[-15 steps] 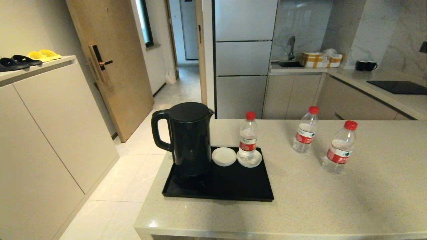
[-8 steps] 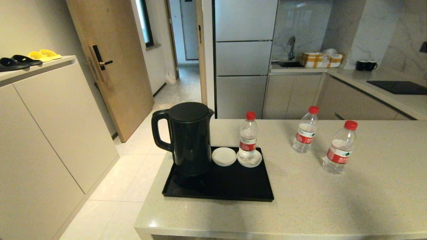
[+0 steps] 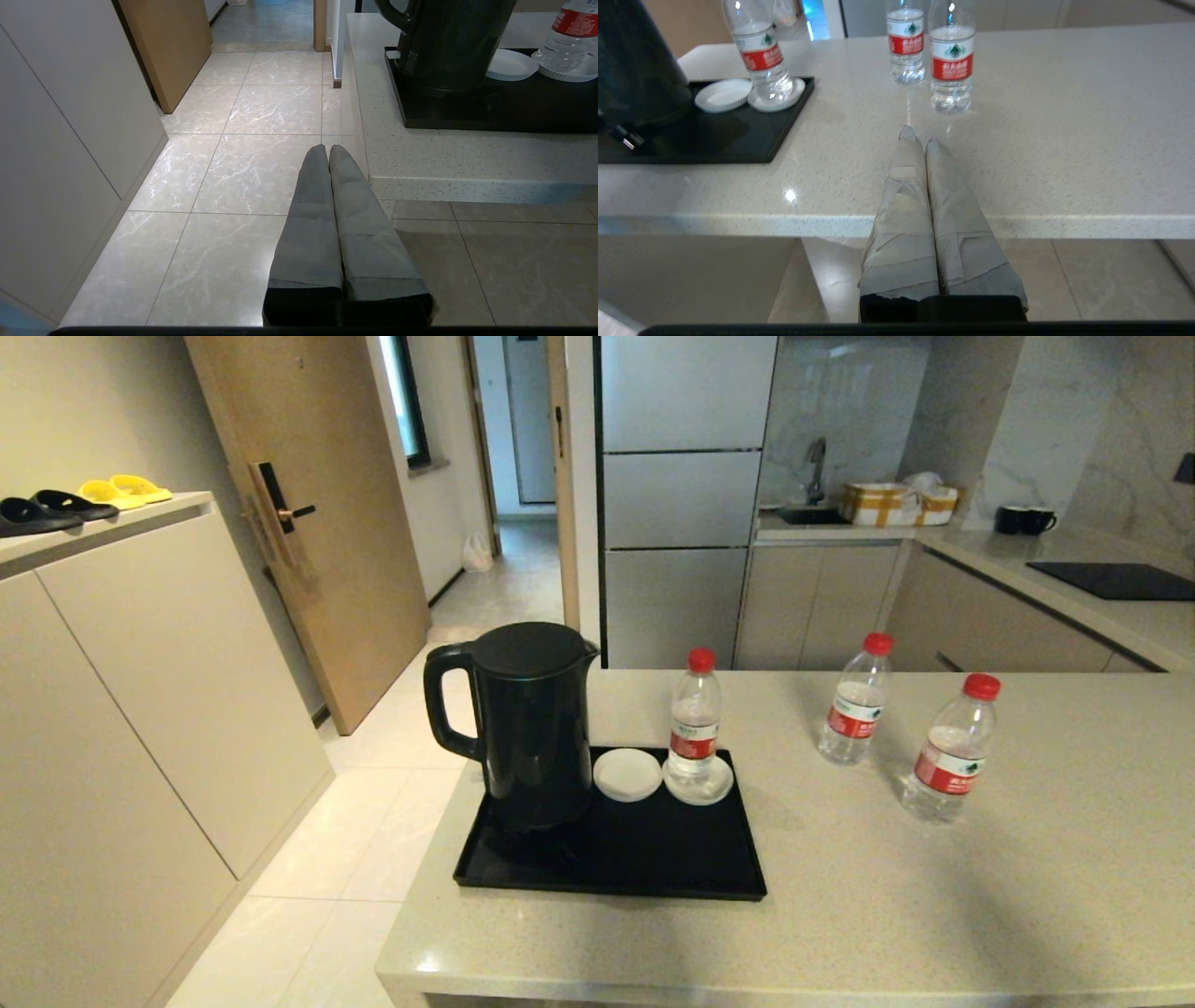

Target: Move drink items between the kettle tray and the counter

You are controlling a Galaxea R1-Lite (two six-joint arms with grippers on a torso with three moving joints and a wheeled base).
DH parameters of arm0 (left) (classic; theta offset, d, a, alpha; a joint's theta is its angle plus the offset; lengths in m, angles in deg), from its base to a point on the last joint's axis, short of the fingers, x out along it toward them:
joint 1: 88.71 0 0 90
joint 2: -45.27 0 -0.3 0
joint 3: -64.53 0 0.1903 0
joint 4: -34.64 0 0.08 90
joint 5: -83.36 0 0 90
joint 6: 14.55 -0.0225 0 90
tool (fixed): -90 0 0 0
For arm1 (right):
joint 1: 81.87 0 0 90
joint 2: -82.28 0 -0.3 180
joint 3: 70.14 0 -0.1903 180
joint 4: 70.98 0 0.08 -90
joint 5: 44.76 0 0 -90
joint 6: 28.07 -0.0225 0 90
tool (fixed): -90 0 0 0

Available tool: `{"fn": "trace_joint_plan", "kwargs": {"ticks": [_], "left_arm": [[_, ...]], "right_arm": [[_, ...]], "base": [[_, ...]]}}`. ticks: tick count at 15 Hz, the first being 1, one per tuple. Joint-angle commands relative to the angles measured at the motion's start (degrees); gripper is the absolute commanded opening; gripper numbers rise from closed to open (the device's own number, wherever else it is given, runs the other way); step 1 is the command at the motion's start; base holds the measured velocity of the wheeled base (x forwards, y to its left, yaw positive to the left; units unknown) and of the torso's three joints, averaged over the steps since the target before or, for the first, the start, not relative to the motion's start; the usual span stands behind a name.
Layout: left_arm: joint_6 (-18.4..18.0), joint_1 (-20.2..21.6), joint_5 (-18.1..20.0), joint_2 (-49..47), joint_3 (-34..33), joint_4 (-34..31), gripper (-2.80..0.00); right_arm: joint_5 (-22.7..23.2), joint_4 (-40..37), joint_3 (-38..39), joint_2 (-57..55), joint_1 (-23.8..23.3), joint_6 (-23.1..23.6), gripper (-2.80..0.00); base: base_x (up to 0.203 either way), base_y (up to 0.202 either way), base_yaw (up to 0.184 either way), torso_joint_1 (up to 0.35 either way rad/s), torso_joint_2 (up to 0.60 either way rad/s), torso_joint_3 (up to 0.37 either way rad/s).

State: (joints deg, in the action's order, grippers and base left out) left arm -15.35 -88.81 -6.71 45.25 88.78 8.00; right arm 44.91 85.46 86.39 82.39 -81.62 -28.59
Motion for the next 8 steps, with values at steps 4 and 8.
{"fn": "trace_joint_plan", "kwargs": {"ticks": [4, 8], "left_arm": [[0.0, 0.0, 0.0, -0.1, 0.0, 0.0, -2.8], [0.0, 0.0, 0.0, -0.1, 0.0, -0.1, -2.8]], "right_arm": [[0.0, 0.4, 0.1, -0.1, 0.0, 0.1, -2.8], [0.0, 0.4, 0.1, -0.1, 0.0, 0.2, -2.8]], "base": [[0.0, 0.0, 0.0, 0.0, 0.0, 0.0], [0.0, 0.0, 0.0, 0.0, 0.0, 0.0]]}}
